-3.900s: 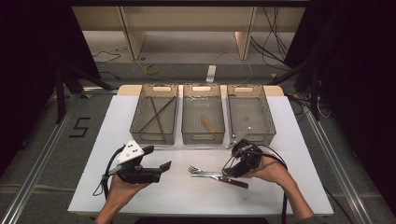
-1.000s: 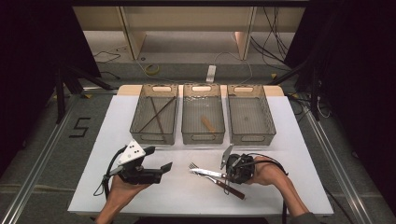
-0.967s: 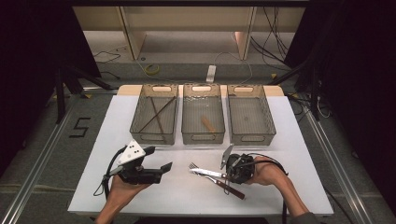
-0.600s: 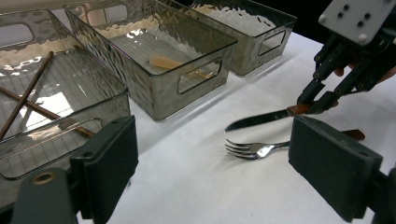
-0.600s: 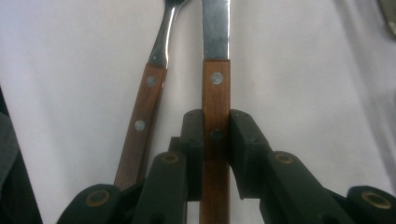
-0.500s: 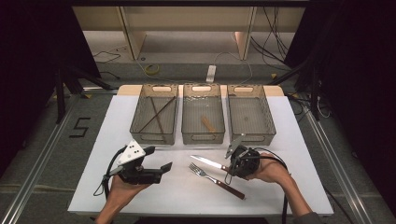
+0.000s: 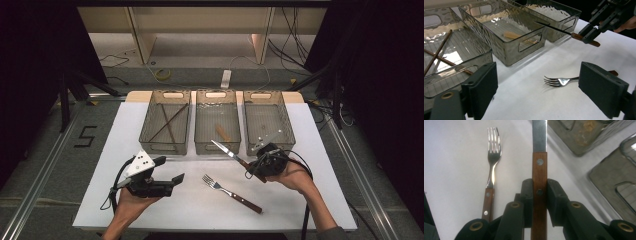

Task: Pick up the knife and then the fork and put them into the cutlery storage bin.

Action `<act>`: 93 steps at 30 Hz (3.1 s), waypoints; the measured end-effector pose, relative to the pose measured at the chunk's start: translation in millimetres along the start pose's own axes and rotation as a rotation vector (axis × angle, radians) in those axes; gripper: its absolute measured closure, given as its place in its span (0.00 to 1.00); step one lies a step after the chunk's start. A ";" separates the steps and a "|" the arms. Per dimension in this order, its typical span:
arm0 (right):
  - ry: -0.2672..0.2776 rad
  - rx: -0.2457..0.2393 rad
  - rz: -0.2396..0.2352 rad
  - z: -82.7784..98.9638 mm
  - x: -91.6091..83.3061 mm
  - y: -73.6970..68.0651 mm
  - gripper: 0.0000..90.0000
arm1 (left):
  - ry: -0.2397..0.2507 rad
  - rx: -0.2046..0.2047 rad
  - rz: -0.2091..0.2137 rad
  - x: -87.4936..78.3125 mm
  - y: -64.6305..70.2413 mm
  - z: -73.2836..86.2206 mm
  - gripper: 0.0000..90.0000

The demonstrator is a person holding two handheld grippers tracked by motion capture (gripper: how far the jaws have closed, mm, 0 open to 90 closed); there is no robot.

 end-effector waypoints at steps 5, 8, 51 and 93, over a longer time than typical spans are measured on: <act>0.041 0.024 0.009 -3.9 -7.3 4.4 0.85 | 0.003 -0.003 -0.002 -0.2 -1.0 0.0 0.17; 0.067 0.031 0.021 -7.0 -13.2 9.1 0.85 | 0.008 -0.008 -0.001 -0.3 -1.1 -0.5 0.17; 0.199 0.406 0.198 -45.5 -30.5 111.3 0.85 | 0.014 -0.010 -0.008 -1.2 -2.4 -0.2 0.17; 0.113 0.477 0.239 -50.0 -3.5 118.0 0.52 | 0.012 -0.011 -0.007 -1.4 -2.0 -0.1 0.17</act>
Point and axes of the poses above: each handheld gripper's, and its own axes: x roughly forward along the jaws, z roughly out of its underside, y roughly to its right, the point moved 4 cm from there along x, roughly forward along the jaws, and after that the axes turned 6 degrees about x, right-handed, at the moved point
